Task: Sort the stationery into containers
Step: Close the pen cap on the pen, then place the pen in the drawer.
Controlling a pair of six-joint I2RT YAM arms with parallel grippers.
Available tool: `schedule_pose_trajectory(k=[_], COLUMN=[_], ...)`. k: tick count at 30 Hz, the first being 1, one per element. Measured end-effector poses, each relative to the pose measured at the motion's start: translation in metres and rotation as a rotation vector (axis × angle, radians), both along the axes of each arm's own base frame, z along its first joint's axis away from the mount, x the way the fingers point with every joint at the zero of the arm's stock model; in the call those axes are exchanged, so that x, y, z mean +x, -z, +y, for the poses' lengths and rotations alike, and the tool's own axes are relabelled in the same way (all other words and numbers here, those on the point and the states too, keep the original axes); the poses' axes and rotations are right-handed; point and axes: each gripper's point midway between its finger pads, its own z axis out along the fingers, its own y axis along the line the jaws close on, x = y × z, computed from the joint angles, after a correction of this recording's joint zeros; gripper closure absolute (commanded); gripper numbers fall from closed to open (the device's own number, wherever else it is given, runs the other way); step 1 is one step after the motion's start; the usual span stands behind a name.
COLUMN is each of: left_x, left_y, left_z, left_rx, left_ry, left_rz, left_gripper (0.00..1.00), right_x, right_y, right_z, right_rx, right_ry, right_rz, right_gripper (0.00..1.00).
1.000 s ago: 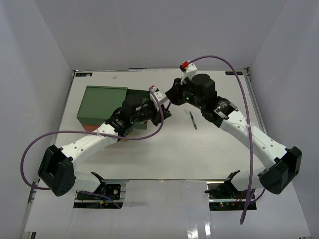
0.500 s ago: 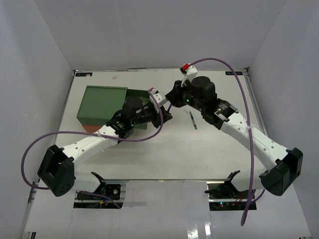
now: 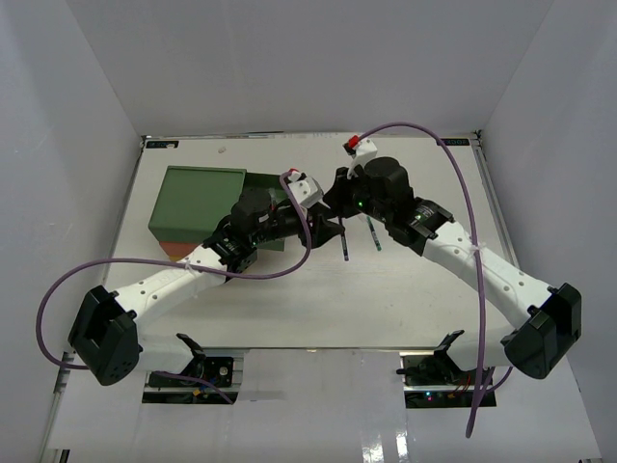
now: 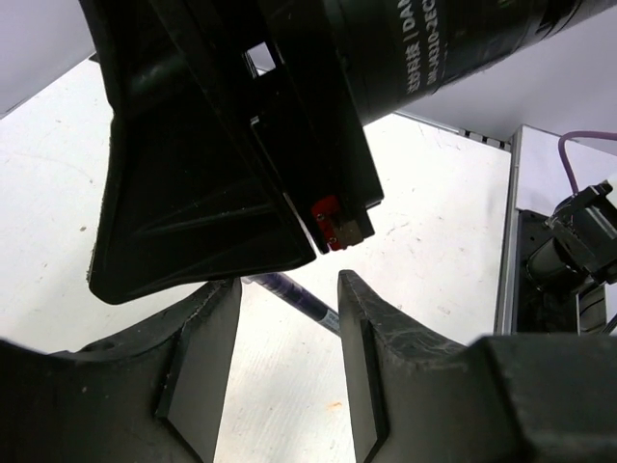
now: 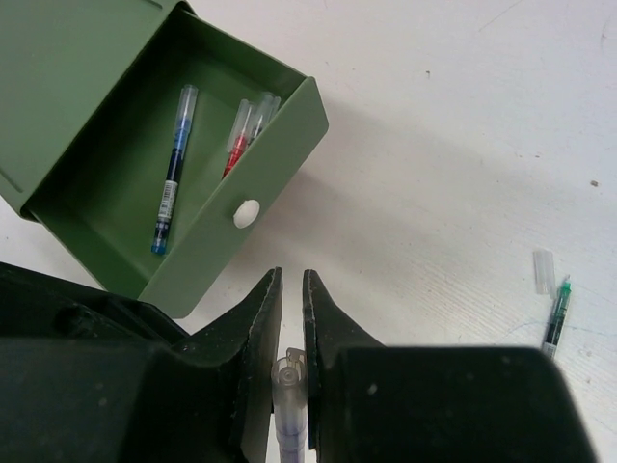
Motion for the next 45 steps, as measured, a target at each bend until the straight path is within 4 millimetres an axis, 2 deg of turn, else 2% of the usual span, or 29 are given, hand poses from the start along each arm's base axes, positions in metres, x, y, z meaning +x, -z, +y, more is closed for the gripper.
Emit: schedule_pose_trajectory(k=[13, 18, 21, 26, 31, 35, 37, 45], left_x=[-0.01, -0.004, 0.003, 0.011, 0.028, 0.042, 0.04, 0.022], left_y=[-0.015, -0.024, -0.033, -0.058, -0.078, -0.078, -0.072, -0.033], left_z=[-0.006, -0.001, 0.012, 0.049, 0.085, 0.102, 0.099, 0.054], left_rx=[-0.049, -0.043, -0.033, -0.052, -0.066, -0.063, -0.065, -0.063], left_ry=[0.034, -0.037, -0.131, -0.32, -0.494, -0.549, -0.516, -0.275], left_rz=[0.074, 0.139, 0.163, 0.142, 0.116, 0.123, 0.135, 0.249], left_gripper=[0.3, 0.24, 0.17, 0.1, 0.09, 0.11, 0.15, 0.22], right_x=[0.004, 0.007, 0.007, 0.018, 0.031, 0.036, 0.036, 0.037], right_y=[-0.004, -0.01, -0.013, -0.019, -0.03, -0.032, -0.033, -0.035], right_z=[-0.011, -0.009, -0.007, 0.0, 0.013, 0.017, 0.017, 0.017], right_rx=[0.018, 0.04, 0.048, 0.054, 0.085, 0.104, 0.109, 0.128], right_ry=[0.063, 0.07, 0.069, 0.084, 0.095, 0.106, 0.11, 0.123], right_rz=[-0.046, -0.071, -0.077, -0.082, -0.084, -0.082, -0.079, -0.068], right_gripper=[0.92, 0.92, 0.92, 0.92, 0.92, 0.92, 0.92, 0.92])
